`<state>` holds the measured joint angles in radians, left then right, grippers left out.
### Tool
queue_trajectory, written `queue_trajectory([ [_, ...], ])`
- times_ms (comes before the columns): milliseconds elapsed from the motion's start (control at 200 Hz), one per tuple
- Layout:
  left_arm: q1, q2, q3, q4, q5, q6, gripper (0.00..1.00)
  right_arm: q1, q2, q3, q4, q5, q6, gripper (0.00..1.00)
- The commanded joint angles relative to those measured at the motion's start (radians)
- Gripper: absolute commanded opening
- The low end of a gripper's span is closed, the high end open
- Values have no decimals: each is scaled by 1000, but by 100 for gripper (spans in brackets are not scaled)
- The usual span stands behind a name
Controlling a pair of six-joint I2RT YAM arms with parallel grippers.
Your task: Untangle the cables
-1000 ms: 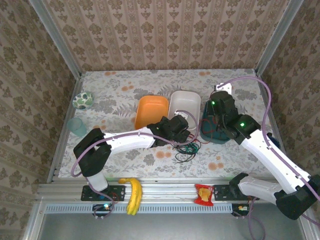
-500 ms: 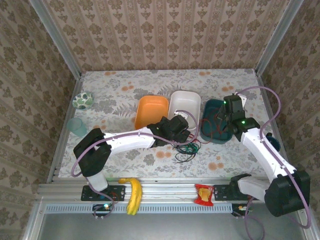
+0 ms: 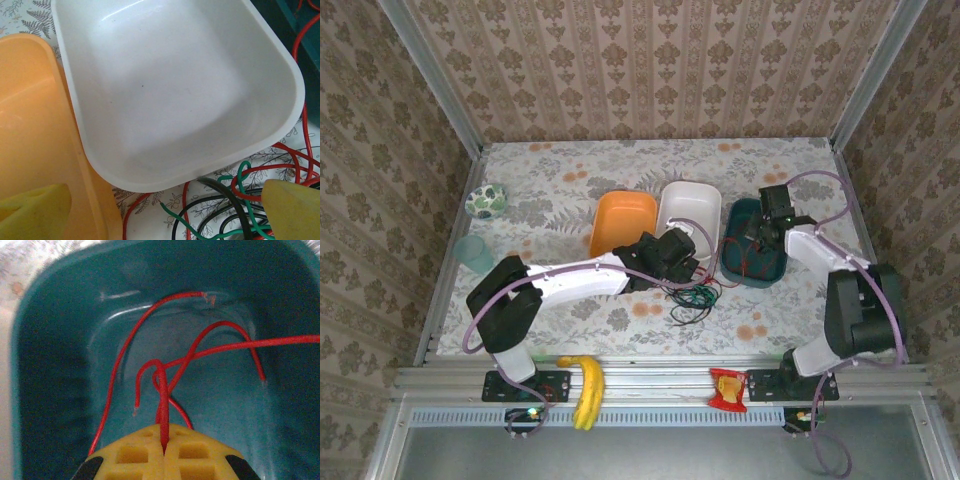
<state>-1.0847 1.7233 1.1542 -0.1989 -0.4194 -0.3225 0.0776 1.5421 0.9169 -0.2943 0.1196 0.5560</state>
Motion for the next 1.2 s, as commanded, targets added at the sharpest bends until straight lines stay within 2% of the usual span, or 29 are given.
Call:
queue_trajectory([
  [0,6,-30,-10,-16,-22,-31,98,-13,42,42,-26,-59,18,0],
  [105,7,-32,-10,-12,-21,-33,98,-13,32,47,-33,-61,11,3],
  [260,8,-36,-14,-9,-28,-39,99,-12,-54,40,-44,-63,-11,40],
  [335,8,-40,-17,-4,-31,-42,99,-10,-112,30,-58,-53,-26,48],
  [405,11,-45,-21,-2,-31,-47,99,-6,-176,15,-70,-46,-45,50],
  [500,13,-45,-22,1,-30,-50,99,10,-252,-9,-90,-57,-71,51],
  [660,14,-38,-21,2,-20,-45,99,86,-333,-71,-123,-143,-106,51],
  [805,11,-26,-11,-11,-16,-41,99,170,-345,-127,-149,-161,-105,51],
  [900,9,-24,-7,-14,-12,-35,98,185,-326,-158,-143,-146,-91,50],
  [1100,3,-18,-3,-22,-12,-23,98,185,-288,-183,-123,-109,-79,38],
  [1145,2,-16,-1,-22,-10,-21,98,184,-284,-184,-118,-107,-77,31],
  [1195,0,-13,0,-23,-7,-17,98,184,-285,-180,-115,-103,-79,19],
])
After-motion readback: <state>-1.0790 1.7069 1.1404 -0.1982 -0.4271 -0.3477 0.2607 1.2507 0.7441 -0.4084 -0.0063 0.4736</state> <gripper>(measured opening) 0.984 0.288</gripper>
